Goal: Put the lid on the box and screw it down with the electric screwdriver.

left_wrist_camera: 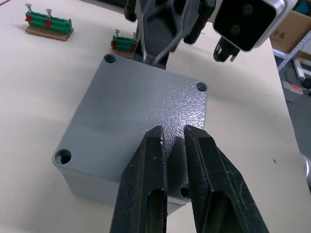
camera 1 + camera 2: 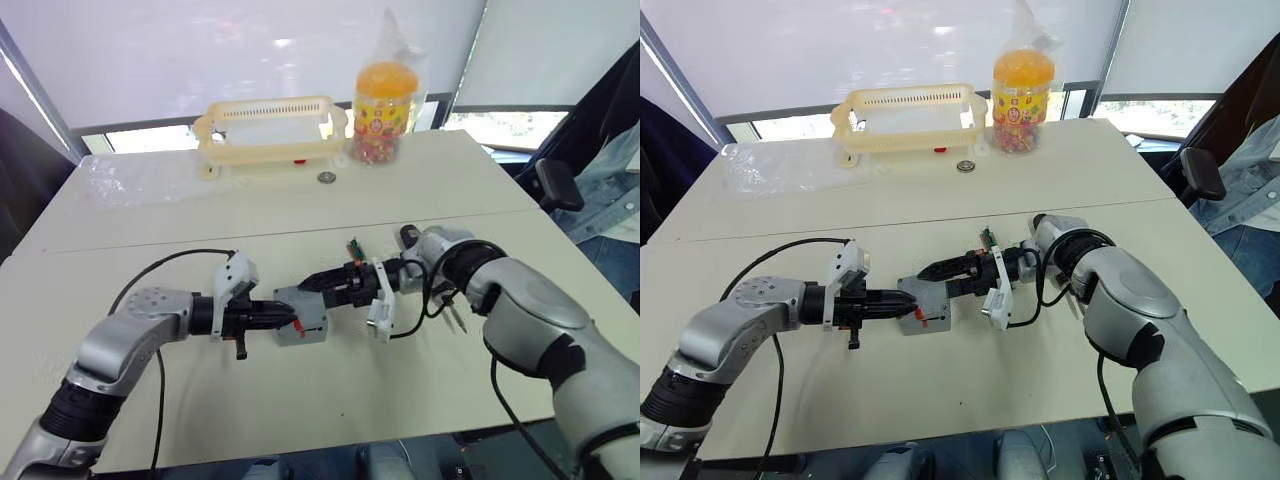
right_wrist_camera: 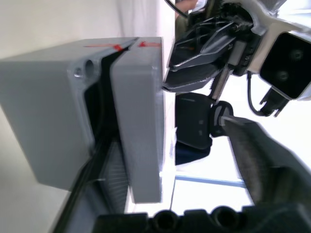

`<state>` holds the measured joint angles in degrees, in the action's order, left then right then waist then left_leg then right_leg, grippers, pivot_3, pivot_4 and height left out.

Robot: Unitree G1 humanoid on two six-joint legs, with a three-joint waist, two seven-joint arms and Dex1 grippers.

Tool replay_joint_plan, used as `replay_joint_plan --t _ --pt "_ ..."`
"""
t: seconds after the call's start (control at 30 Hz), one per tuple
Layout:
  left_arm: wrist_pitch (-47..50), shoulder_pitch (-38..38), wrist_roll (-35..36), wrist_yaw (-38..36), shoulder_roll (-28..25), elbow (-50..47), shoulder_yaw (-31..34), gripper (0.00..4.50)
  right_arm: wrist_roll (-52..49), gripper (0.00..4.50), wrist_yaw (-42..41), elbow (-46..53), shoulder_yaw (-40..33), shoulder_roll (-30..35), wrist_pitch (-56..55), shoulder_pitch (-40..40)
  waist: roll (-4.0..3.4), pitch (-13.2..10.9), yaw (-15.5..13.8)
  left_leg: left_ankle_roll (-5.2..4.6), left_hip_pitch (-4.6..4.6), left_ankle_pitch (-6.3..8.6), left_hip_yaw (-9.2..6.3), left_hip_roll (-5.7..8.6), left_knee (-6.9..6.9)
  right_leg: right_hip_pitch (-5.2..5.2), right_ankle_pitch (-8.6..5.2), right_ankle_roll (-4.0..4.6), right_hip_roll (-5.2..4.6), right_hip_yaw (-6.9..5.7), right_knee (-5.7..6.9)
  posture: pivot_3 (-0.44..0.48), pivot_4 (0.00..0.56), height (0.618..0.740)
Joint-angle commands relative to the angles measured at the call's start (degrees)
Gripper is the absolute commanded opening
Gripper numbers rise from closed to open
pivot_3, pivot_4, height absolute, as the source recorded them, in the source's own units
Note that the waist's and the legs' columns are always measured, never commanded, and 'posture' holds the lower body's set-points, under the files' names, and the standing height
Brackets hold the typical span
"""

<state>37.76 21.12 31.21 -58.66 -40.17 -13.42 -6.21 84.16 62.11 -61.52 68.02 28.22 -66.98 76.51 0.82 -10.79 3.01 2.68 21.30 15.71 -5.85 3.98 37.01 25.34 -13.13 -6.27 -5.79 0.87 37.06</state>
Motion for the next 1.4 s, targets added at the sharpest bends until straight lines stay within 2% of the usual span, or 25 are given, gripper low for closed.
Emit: replay_joint_plan --t 0.03,0.3,0.7,0.8,0.87,1.0,1.07,1.1,1.13,1.17,1.2,1.27,1.33,1.37,1.4 --pt "-0.95 0.11 -0.86 -0.12 0.76 0.85 -0.42 0.59 0.22 3.07 -0.82 2.36 0.71 1.48 -1.53 1.59 0.0 0.0 -0.1 0.0 0.0 0.0 0.0 0.0 0.0 0.0 0.0 0.0 0.0 0.0 -0.01 0.0 0.15 0.74" --pt "-2.5 -1.74 -2.07 -0.36 1.75 2.11 -0.95 0.59 0.48 3.07 -2.2 4.78 0.71 4.42 -2.93 2.5 0.0 0.0 -0.34 0.0 0.0 0.0 0.01 0.0 0.0 0.0 0.0 0.0 0.0 0.02 -0.01 0.0 0.15 0.74" --pt "-3.57 -2.27 -3.31 0.05 3.31 2.12 -1.74 0.59 3.46 3.07 0.0 4.34 1.61 11.01 -2.22 4.09 0.0 0.0 -0.41 -0.01 0.0 0.0 0.02 0.0 0.0 -0.01 0.0 0.0 0.0 0.02 -0.01 0.0 0.15 0.74" --pt "-3.59 -1.88 -3.05 0.45 3.64 1.72 -0.96 0.59 0.89 3.07 -1.2 3.09 -0.7 12.59 -3.16 4.45 0.0 0.0 -0.42 -0.01 0.0 0.0 0.02 0.0 0.0 -0.01 0.0 0.0 0.0 0.02 -0.01 0.0 0.15 0.74" --pt "-1.85 -1.07 -0.77 1.09 3.48 0.6 1.75 0.59 -5.23 3.07 -4.57 0.89 -5.2 13.19 -6.48 4.63 0.01 0.0 -0.4 -0.01 0.0 0.0 0.04 0.0 0.0 -0.01 0.0 0.0 0.0 0.03 -0.01 0.0 0.15 0.74" --pt "5.15 1.43 7.18 2.98 1.9 -2.81 9.57 0.59 -25.32 3.07 -18.26 -11.11 -15.86 9.99 -21.7 4.11 0.05 -0.03 0.17 -0.25 0.02 0.13 0.14 -0.08 0.0 -0.02 0.0 -0.01 0.01 0.03 -0.05 0.0 0.15 0.74" --pt "8.86 2.36 11.15 4.2 1.13 -4.25 12.68 0.59 -33.5 3.07 -25.4 -15.9 -19.37 7.82 -24.98 3.17 0.08 -0.04 0.76 -0.29 0.02 0.15 0.18 -0.16 0.02 -0.09 0.01 -0.01 0.04 0.01 -0.11 0.0 0.15 0.74" --pt "12.73 3.39 15.67 5.58 -0.13 -4.68 16.79 0.59 -64.29 3.07 -44.01 2.03 -18.8 10.99 -9.69 -5.41 0.2 -0.01 0.96 -0.3 0.0 0.16 0.18 -0.19 0.03 -0.12 0.01 -0.01 0.05 0.01 -0.14 0.0 0.15 0.74" --pt "15.58 4.04 18.89 7.06 -1.14 -4.96 20.16 0.59 -88.85 2.84 -58.92 17.56 -19.64 13.31 4.42 -12.76 0.34 -0.01 1.05 -0.35 -0.01 0.19 0.11 -0.32 0.01 -0.22 0.02 -0.02 0.06 0.0 -0.23 0.0 0.15 0.74" --pt "17.44 4.29 21.01 8.8 -1.75 -5.11 23.03 0.59 -107.57 2.56 -69.43 30.33 -22.4 14.58 17.27 -18.78 0.3 -0.03 1.1 -0.71 -0.06 0.42 -0.13 -0.68 0.14 -0.58 0.06 0.05 0.29 -0.09 -0.62 0.0 0.15 0.74" --pt "18.56 4.28 22.36 10.16 -2.1 -5.3 24.75 0.59 -118.58 2.27 -76.06 39.08 -25.27 15.61 26.53 -22.65 0.21 -0.07 1.0 -0.8 -0.08 0.47 -0.35 -0.82 0.22 -0.84 0.11 0.09 0.45 -0.21 -0.87 0.0 0.15 0.74" --pt "18.07 5.07 21.79 16.88 -0.48 -4.35 28.14 0.59 -128.9 1.33 -76.85 48.2 -33.52 15.35 39.97 -27.46 -0.18 -0.24 0.86 -0.91 -0.03 0.54 -0.53 -0.78 0.19 -0.8 0.12 0.09 0.48 -0.13 -0.97 0.0 0.15 0.74" --pt "16.73 6.58 20.11 24.03 2.0 -3.1 30.26 0.59 -134.17 0.37 -73.31 52.86 -40.66 13.28 49.95 -30.33 -0.3 -0.31 0.11 -0.91 -0.01 0.54 -0.49 -0.68 0.19 -0.76 0.14 0.06 0.43 -0.12 -0.95 0.0 0.15 0.74" --pt "15.2 7.36 18.33 27.26 3.51 -2.68 30.41 0.59 -134.74 0.04 -71.59 53.84 -43.51 11.72 52.66 -31.15 -0.29 -0.31 -0.45 -0.89 -0.01 0.53 -0.47 -0.68 0.23 -0.75 0.16 0.06 0.47 -0.16 -0.94 0.0 0.15 0.74" --pt "13.58 8.01 16.73 30.08 5.19 -2.49 30.21 0.59 -133.96 0.04 -69.47 54.33 -46.07 9.97 54.66 -31.72 -0.27 -0.29 -0.71 -0.87 -0.02 0.52 -0.46 -0.7 0.24 -0.75 0.2 0.1 0.52 -0.16 -0.96 0.0 0.15 0.74"
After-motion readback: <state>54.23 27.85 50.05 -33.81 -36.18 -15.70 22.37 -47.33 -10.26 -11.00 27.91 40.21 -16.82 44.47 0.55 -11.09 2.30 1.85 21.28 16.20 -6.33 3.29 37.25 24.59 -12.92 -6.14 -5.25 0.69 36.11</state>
